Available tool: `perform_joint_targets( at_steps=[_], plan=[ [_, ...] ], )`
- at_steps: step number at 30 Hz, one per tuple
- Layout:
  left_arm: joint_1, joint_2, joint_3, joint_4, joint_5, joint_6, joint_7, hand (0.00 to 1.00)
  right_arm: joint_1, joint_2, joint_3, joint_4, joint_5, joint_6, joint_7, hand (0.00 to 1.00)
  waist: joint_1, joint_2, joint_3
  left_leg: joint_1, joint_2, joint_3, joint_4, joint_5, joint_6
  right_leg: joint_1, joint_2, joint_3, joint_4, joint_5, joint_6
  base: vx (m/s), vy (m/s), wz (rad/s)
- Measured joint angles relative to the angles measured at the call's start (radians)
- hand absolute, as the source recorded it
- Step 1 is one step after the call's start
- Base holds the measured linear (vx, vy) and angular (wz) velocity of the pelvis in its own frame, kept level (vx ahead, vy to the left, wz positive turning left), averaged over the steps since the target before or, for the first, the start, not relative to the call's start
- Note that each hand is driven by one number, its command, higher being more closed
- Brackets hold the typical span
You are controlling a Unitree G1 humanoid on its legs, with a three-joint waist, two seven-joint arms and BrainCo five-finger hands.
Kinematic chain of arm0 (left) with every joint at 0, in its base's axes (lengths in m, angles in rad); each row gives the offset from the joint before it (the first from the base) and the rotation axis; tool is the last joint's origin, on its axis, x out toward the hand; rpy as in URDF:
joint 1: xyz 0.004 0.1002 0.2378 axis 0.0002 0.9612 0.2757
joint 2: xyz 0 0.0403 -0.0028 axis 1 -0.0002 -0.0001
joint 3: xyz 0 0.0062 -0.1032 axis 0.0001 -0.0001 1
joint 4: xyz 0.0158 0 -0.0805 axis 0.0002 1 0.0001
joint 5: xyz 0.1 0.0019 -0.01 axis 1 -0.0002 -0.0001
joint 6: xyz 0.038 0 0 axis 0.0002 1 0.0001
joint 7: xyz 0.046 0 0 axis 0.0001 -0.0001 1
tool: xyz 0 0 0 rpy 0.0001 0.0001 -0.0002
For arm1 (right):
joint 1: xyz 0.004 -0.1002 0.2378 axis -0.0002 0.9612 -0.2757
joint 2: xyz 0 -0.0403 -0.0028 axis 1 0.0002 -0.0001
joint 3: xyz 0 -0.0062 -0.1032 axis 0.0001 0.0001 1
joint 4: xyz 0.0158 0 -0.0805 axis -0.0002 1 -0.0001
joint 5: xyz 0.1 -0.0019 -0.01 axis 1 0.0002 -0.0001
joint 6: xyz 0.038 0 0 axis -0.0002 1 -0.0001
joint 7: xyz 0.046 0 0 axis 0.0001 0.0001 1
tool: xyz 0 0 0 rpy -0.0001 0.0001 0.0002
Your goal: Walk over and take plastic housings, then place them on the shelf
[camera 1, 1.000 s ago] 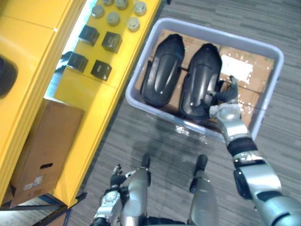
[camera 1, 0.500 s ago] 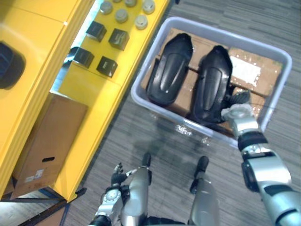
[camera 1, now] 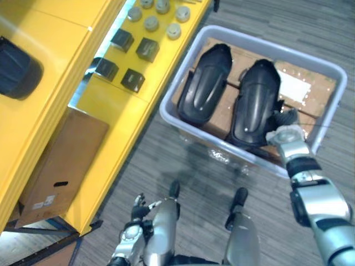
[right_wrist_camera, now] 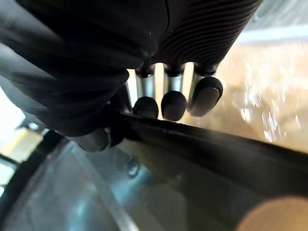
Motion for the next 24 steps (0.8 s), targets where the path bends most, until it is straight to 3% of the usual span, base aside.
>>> perform_joint_targets(
  at_steps=[3, 7, 11, 16, 22, 24],
  plan=[
    [0.059, -0.004, 0.008, -0.099, 0.011, 0.018, 0.099, 0.00, 0.080, 0.002, -0.041, -0.123, -0.034, -0.015, -0.064, 1.00, -0.016, -0.001, 0.000, 0.056, 0.003, 0.000, -0.055, 0.020, -0.003, 0.047, 0.003, -0.009, -0.027, 0.000, 0.000, 0.04, -0.014, 0.03],
    [0.138, -0.008, 0.051, -0.307, 0.056, 0.020, 0.139, 0.00, 0.199, 0.038, -0.115, -0.271, -0.058, -0.030, -0.140, 1.00, -0.019, -0.015, -0.015, 0.127, 0.015, -0.006, -0.123, 0.044, -0.013, 0.109, 0.015, -0.028, -0.058, 0.000, 0.000, 0.05, -0.035, 0.06],
    [0.214, -0.014, 0.063, -0.584, 0.180, 0.064, 0.187, 0.00, 0.368, 0.156, -0.132, -0.439, -0.093, -0.030, -0.215, 1.00, -0.021, -0.073, -0.123, 0.168, 0.026, -0.003, -0.179, 0.056, -0.017, 0.148, 0.028, -0.041, -0.101, 0.000, -0.001, 0.08, -0.030, 0.03],
    [0.240, -0.013, 0.071, -0.842, 0.243, 0.155, 0.177, 0.00, 0.526, 0.271, -0.125, -0.658, -0.165, -0.031, -0.282, 1.00, -0.036, -0.116, -0.202, 0.219, 0.022, -0.003, -0.211, 0.056, -0.017, 0.206, 0.026, -0.062, -0.136, 0.000, 0.000, 0.05, -0.002, 0.06],
    [0.214, -0.011, 0.062, -0.907, 0.265, 0.159, 0.107, 0.00, 0.638, 0.320, -0.072, -0.777, -0.241, -0.083, -0.333, 1.00, -0.046, -0.134, -0.257, 0.249, 0.024, 0.003, -0.225, 0.056, -0.017, 0.234, 0.029, -0.062, -0.148, 0.001, 0.001, 0.01, 0.000, -0.01],
    [0.189, -0.009, 0.045, -0.914, 0.268, 0.159, 0.058, 0.00, 0.667, 0.329, -0.041, -0.816, -0.274, -0.122, -0.345, 1.00, -0.050, -0.140, -0.289, 0.254, 0.025, 0.009, -0.226, 0.053, -0.014, 0.237, 0.029, -0.059, -0.152, 0.001, 0.002, 0.00, 0.003, -0.05]
  ],
)
